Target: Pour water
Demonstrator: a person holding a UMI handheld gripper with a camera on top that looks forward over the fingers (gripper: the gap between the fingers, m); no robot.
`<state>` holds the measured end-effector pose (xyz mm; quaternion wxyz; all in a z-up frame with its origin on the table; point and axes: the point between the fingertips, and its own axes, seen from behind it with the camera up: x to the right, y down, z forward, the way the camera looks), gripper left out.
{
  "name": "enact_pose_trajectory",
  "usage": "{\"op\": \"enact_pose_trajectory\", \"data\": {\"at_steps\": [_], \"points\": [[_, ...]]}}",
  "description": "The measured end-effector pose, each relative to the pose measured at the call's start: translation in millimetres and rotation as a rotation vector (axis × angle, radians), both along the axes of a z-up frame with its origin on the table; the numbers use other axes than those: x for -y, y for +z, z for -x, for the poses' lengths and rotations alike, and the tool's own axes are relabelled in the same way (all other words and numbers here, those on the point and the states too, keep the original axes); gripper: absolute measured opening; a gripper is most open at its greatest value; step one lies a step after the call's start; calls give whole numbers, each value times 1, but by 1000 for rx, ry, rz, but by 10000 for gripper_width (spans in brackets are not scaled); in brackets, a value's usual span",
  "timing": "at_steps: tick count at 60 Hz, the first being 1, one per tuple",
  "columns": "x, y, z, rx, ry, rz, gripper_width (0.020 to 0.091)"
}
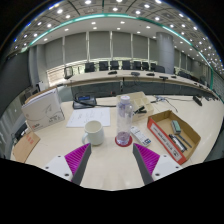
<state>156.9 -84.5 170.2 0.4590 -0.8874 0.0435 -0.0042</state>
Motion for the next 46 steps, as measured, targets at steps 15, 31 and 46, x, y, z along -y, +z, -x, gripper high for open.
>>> {"op": "enact_pose_trajectory", "data": {"at_steps": [15, 31, 46], "points": [[115, 37, 54, 47, 3, 61, 856], [163, 47, 78, 61, -12, 69, 860], [171, 43, 81, 104, -10, 83, 860]]}}
